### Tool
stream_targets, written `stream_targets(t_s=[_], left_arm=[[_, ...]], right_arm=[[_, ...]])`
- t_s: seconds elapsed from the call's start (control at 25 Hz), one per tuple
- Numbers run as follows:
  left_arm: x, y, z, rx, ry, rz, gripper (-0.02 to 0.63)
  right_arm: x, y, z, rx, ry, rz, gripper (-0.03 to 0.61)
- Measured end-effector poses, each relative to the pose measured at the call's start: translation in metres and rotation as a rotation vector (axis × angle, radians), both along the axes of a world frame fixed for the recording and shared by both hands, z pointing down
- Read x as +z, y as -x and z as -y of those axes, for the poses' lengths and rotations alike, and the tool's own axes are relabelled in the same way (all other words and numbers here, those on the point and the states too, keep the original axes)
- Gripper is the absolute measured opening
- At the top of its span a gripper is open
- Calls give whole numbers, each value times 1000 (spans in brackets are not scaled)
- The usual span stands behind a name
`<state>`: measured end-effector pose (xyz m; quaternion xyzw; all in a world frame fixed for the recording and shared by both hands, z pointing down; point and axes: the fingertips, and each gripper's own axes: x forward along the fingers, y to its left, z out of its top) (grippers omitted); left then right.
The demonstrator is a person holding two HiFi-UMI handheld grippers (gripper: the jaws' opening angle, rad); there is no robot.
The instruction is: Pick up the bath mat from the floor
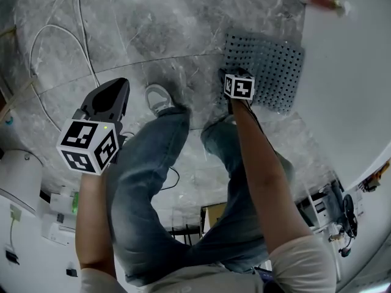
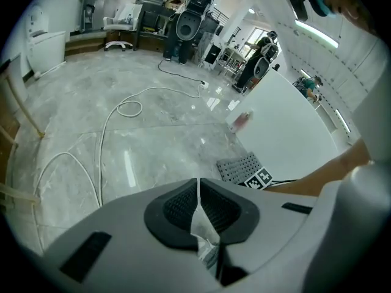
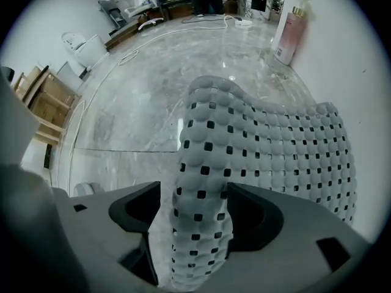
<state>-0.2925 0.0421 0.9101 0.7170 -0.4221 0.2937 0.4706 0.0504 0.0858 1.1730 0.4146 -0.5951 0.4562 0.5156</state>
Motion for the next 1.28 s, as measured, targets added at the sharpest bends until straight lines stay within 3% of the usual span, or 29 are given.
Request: stream_targets(t_s=[0.16,0.28,0.48,0.8,1.28], left_arm=[[9,5,-8,19,3,26,17],[9,5,-11,23,-2,35,17],[-3,4,-15,-41,-7,27,17],[-35,-32,-30,-5,4,11,17],[-134,-71,-19,26,-13,20,17]], right_arm=[[15,0,2,-1,3,-16,339],[20,-4,2,23,19,-30,291],[4,-11,1,32,42,-61,235],[-60,-41,1,67,32,-54,120],[-184,-32,16,148,-48,83,78]])
